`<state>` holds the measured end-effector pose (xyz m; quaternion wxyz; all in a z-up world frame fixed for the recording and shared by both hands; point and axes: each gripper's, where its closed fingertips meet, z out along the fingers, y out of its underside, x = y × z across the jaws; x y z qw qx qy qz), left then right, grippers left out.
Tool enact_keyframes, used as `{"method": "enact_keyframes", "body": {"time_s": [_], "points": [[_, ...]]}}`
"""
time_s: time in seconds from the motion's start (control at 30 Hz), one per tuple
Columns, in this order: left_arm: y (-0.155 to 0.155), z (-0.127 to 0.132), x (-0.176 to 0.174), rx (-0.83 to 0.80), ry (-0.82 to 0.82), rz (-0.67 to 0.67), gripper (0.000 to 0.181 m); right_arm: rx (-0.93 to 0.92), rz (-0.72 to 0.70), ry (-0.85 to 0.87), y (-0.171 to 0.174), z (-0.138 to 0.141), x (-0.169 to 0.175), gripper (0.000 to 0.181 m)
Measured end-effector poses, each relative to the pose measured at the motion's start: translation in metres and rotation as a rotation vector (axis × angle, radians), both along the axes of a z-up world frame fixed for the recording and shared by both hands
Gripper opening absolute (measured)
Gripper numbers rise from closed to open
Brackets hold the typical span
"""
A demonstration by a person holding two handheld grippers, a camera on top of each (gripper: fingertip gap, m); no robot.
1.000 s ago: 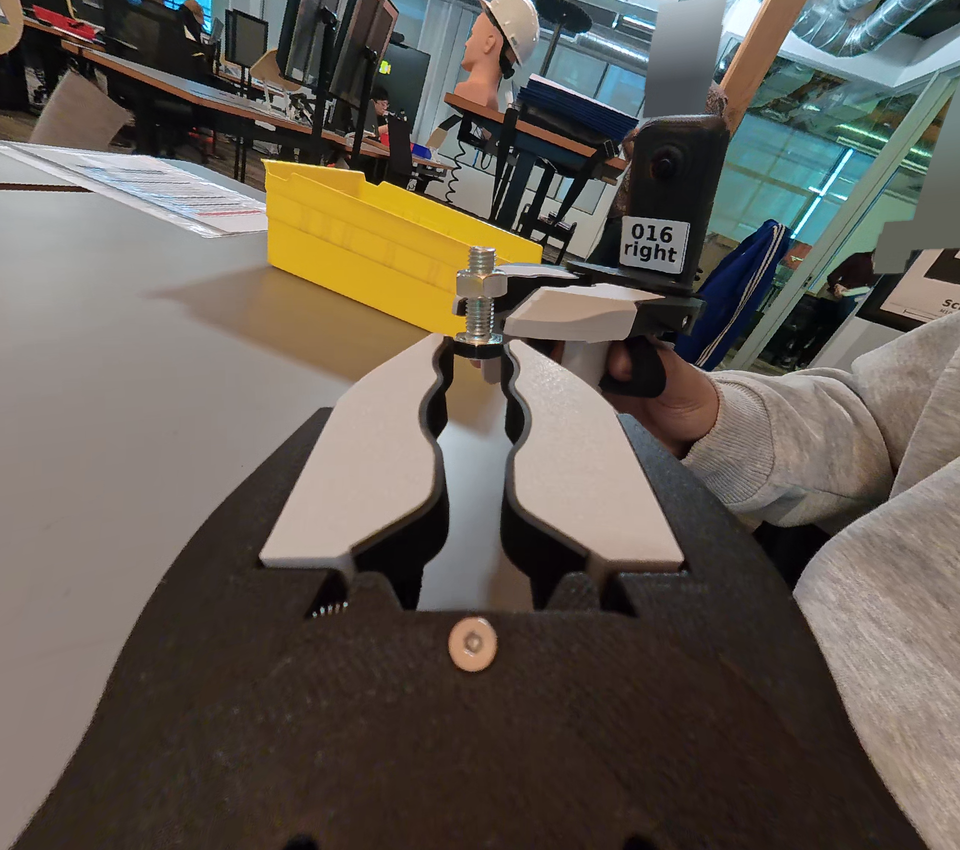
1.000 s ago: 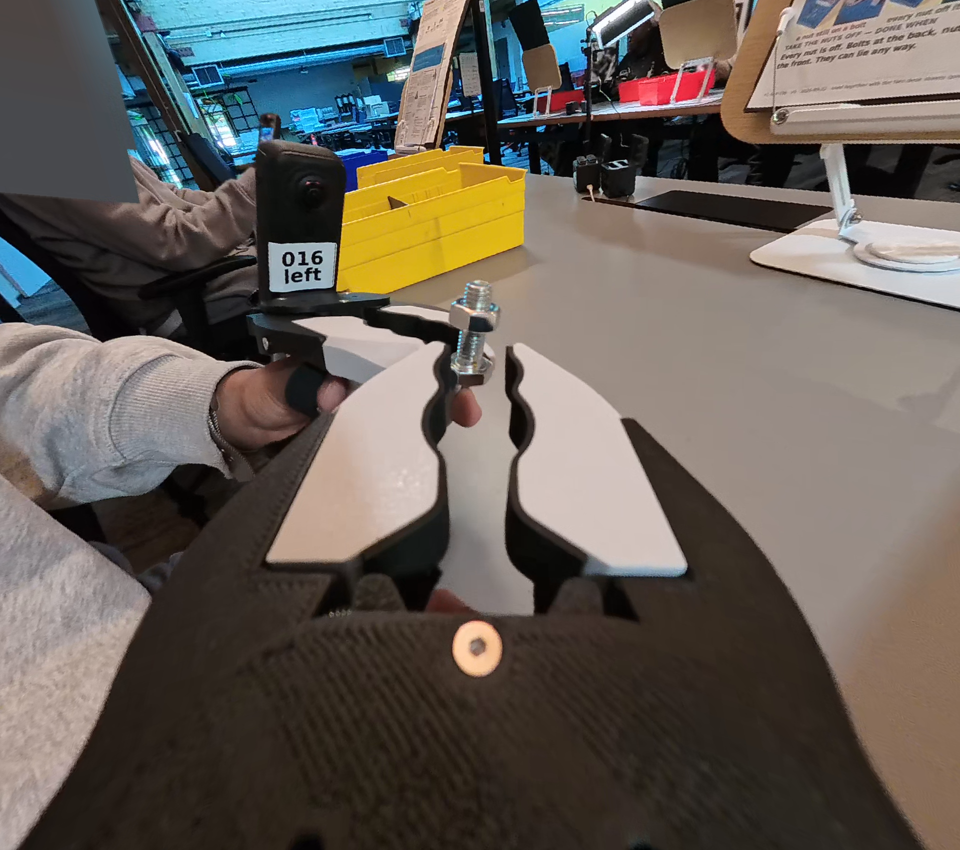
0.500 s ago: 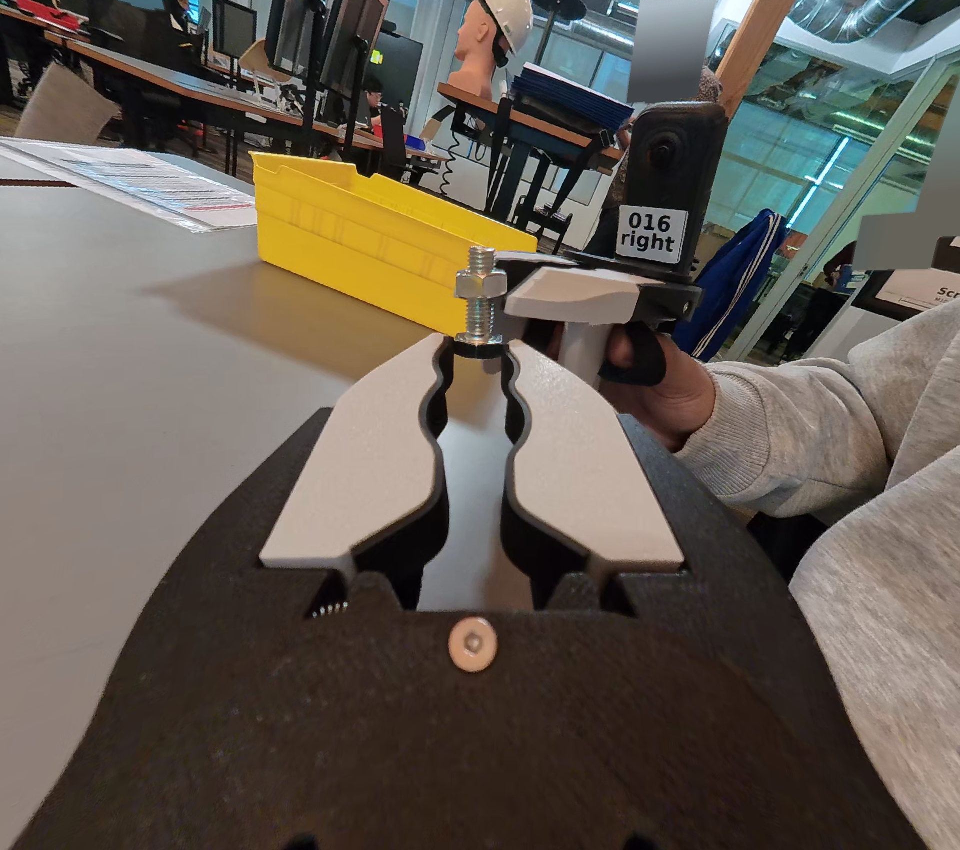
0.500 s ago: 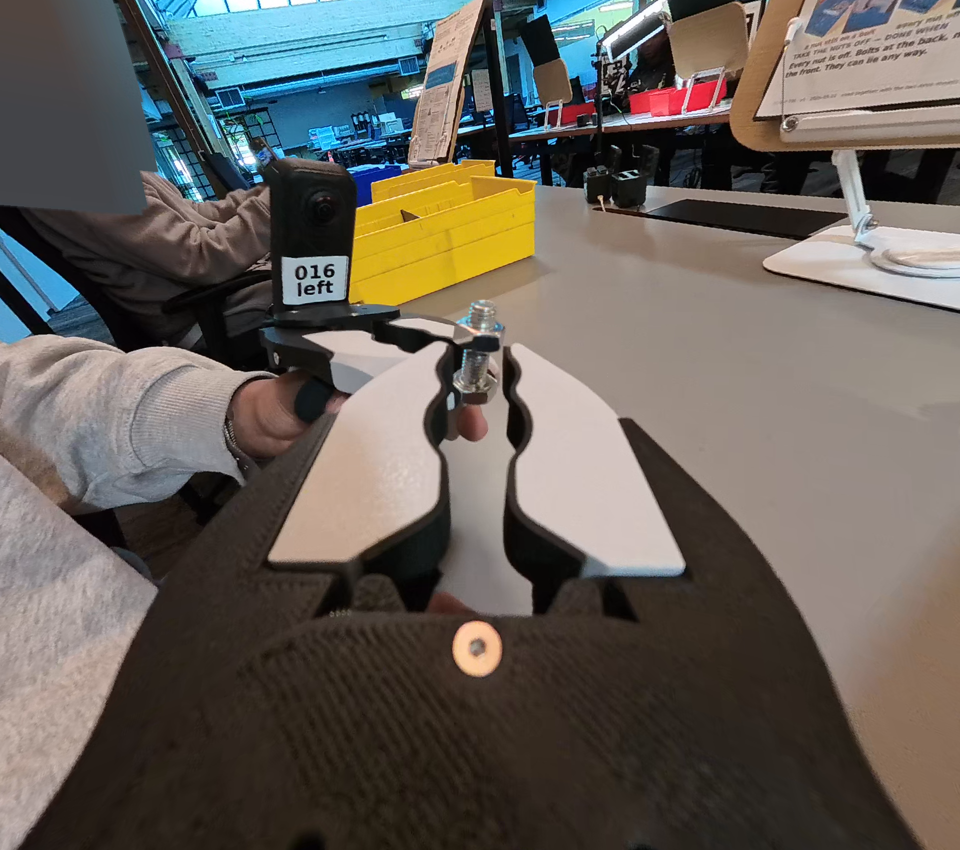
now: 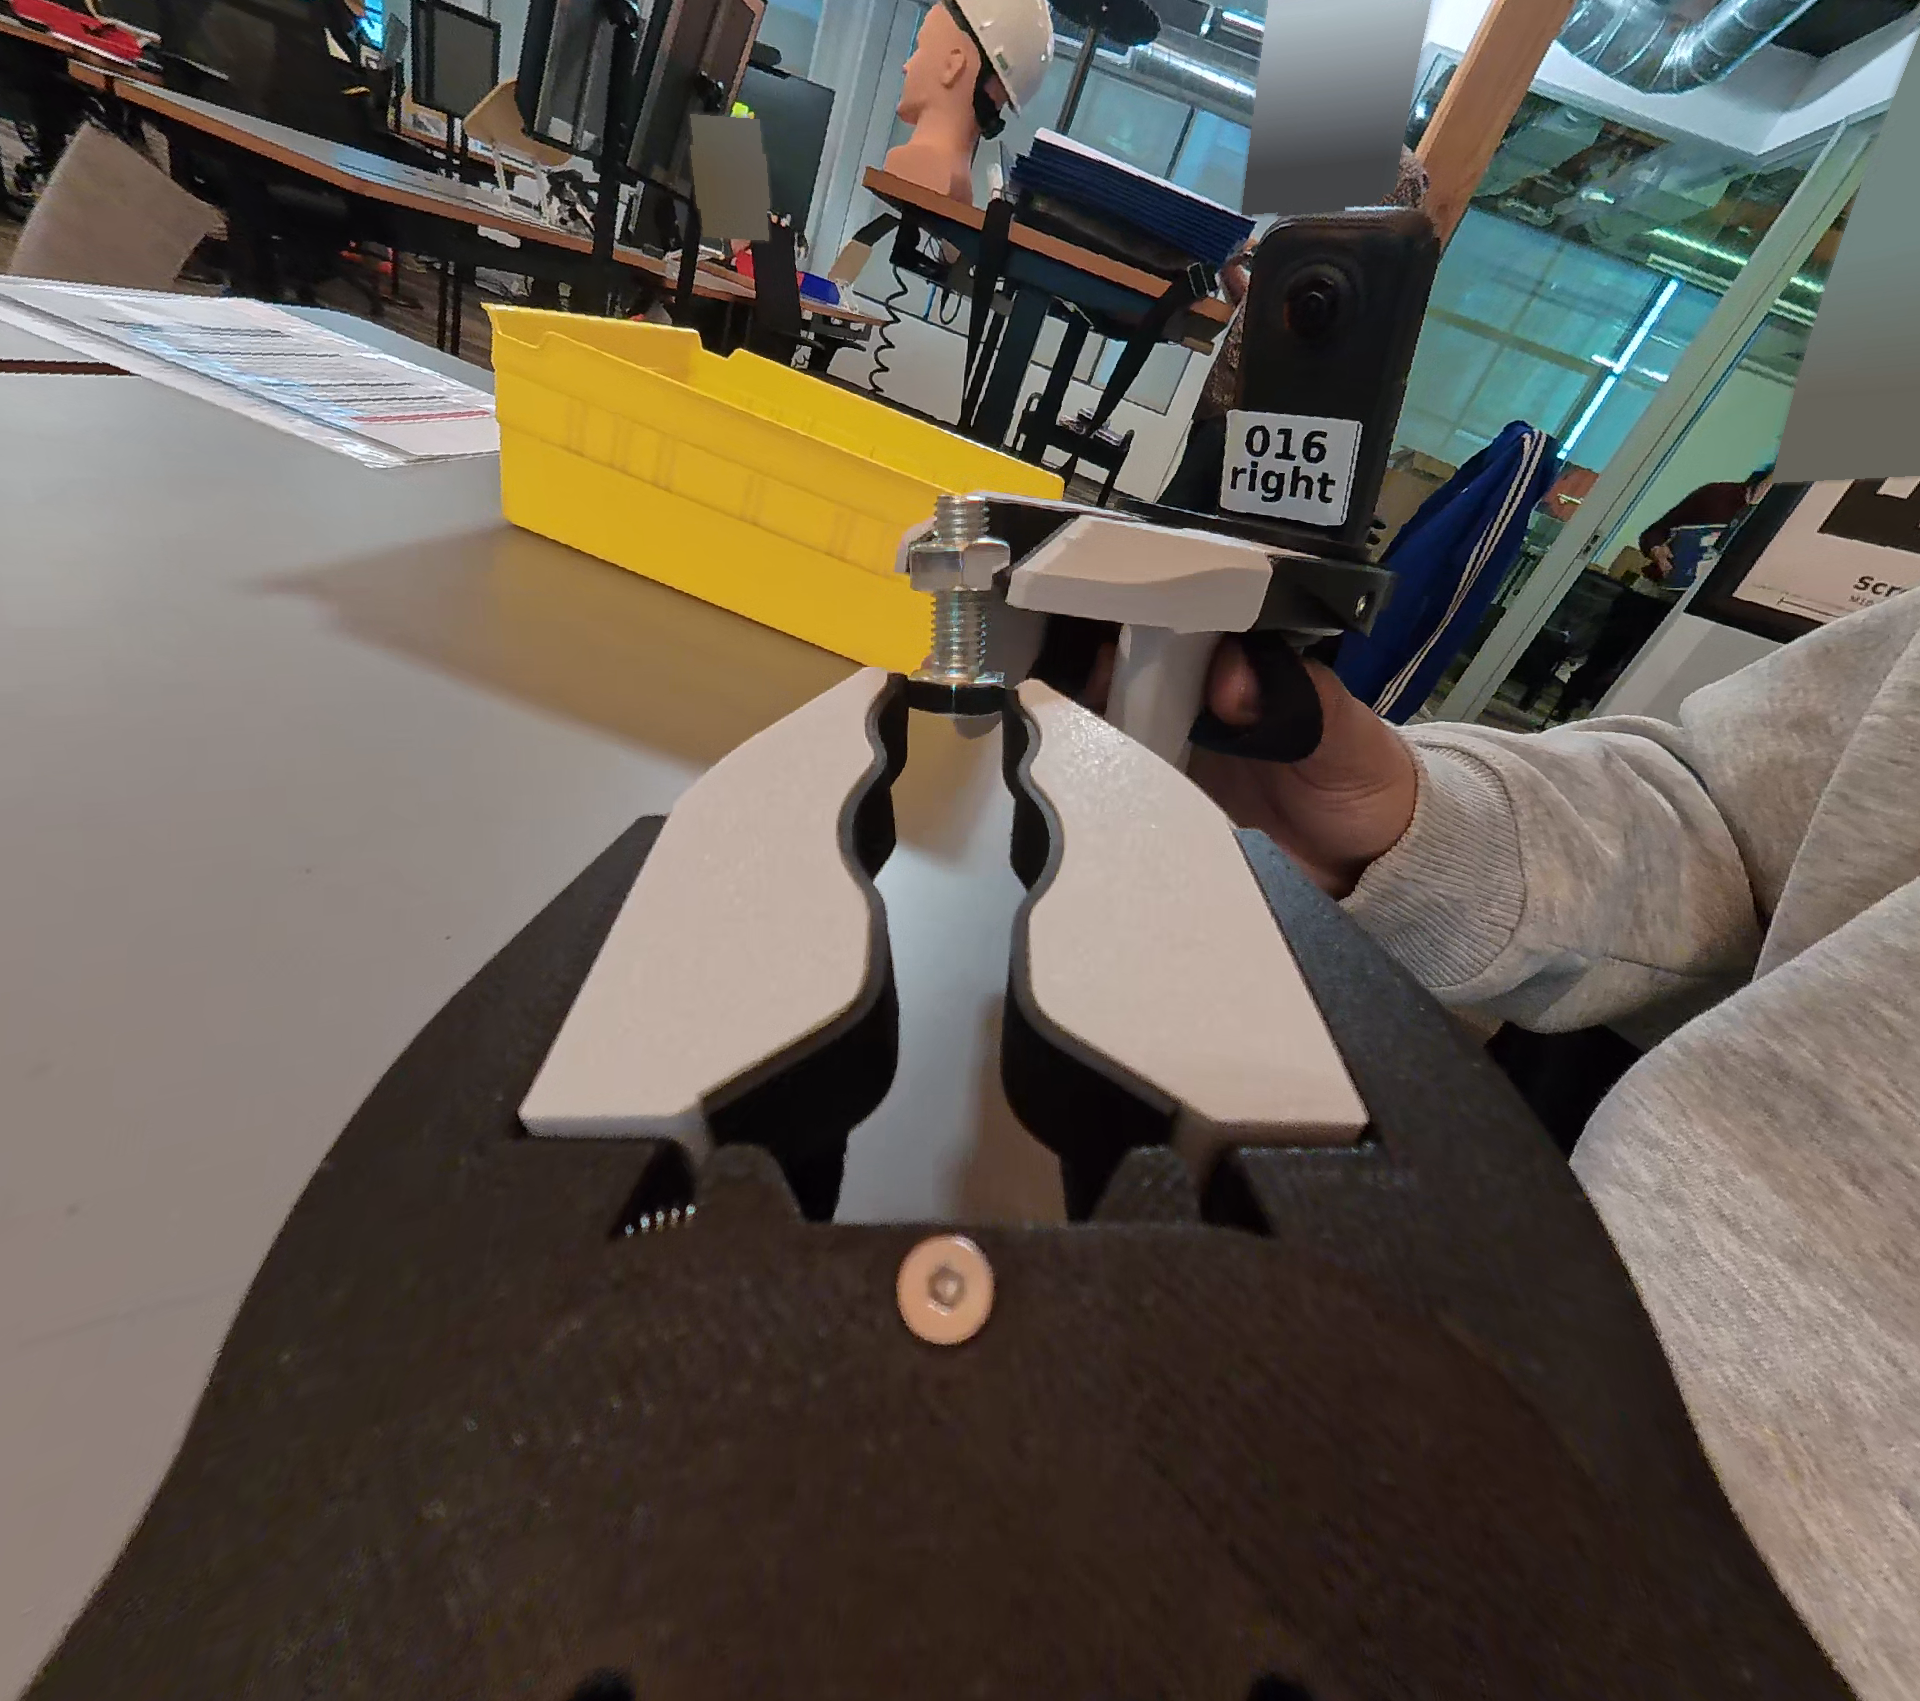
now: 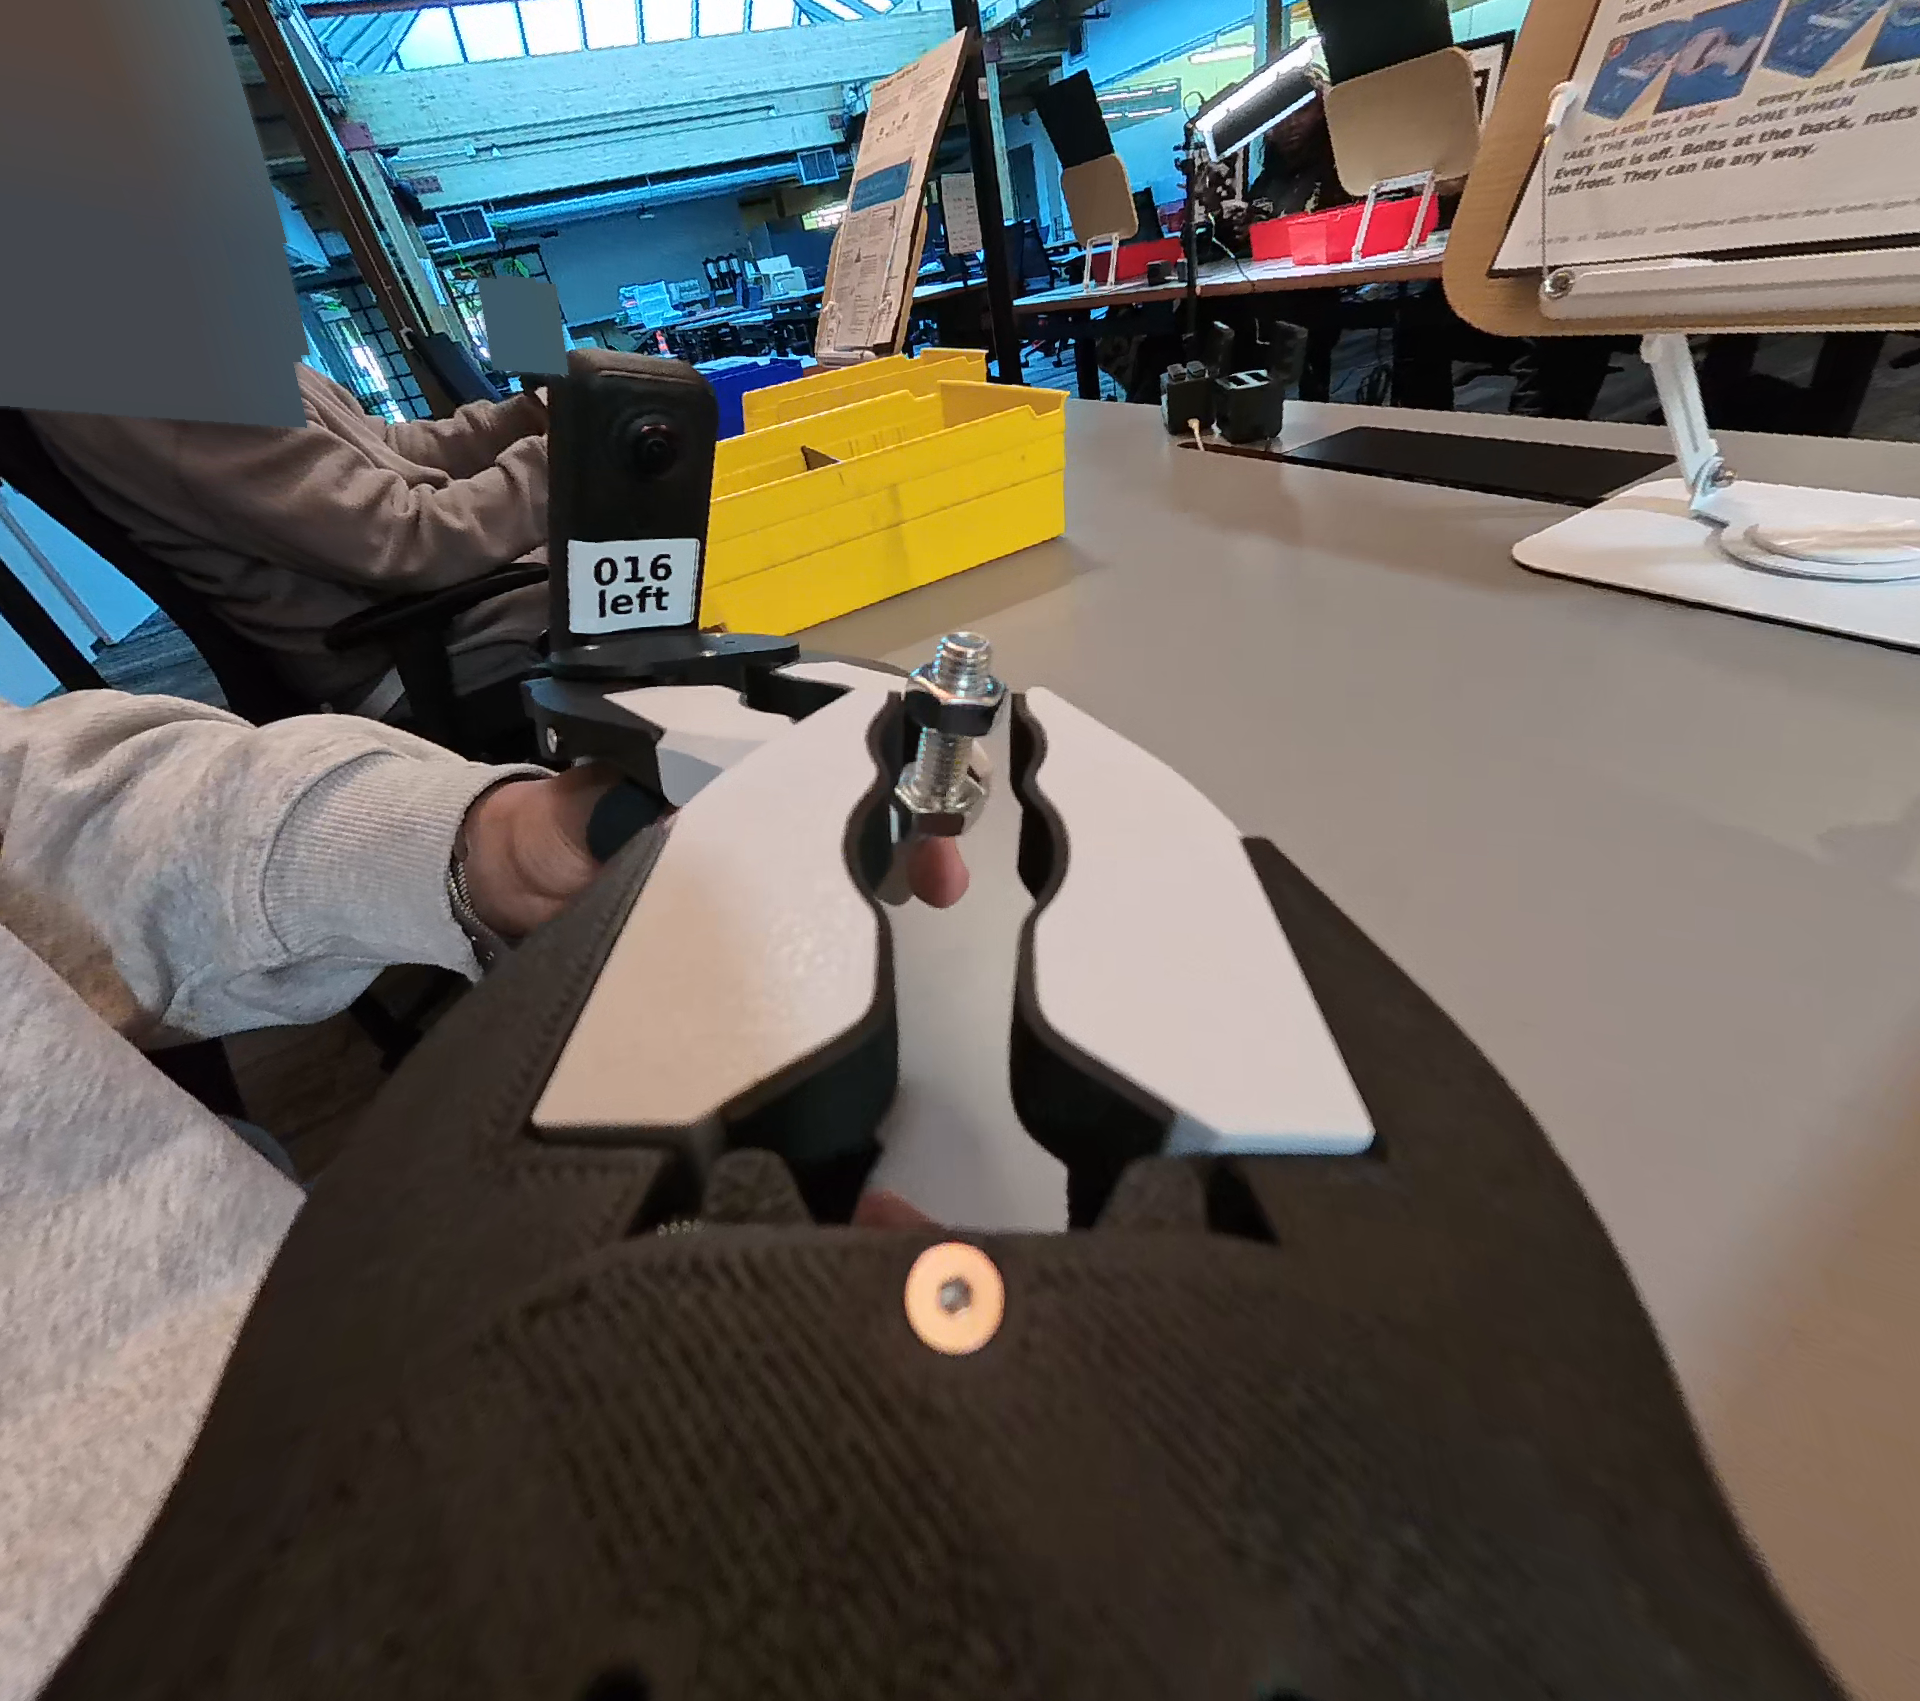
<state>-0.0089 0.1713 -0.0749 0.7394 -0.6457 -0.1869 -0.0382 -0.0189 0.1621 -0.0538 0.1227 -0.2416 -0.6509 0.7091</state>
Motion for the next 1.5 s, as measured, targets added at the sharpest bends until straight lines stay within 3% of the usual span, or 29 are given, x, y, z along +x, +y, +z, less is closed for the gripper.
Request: {"method": "enact_keyframes", "body": {"time_s": [1.13,1.33,1.5], "points": [[-0.01,0.017,-0.001,0.137,-0.029,-0.012,0.018,-0.115,0.034,-0.091,0.007,0.009,0.0,0.016],[-0.006,0.012,0.002,0.112,-0.049,-0.038,0.018,-0.256,0.106,-0.239,0.009,0.011,0.001,0.014],[0.001,0.004,0.005,0.036,-0.023,-0.042,0.018,-0.239,0.111,-0.213,0.008,0.012,0.002,0.013]]}}
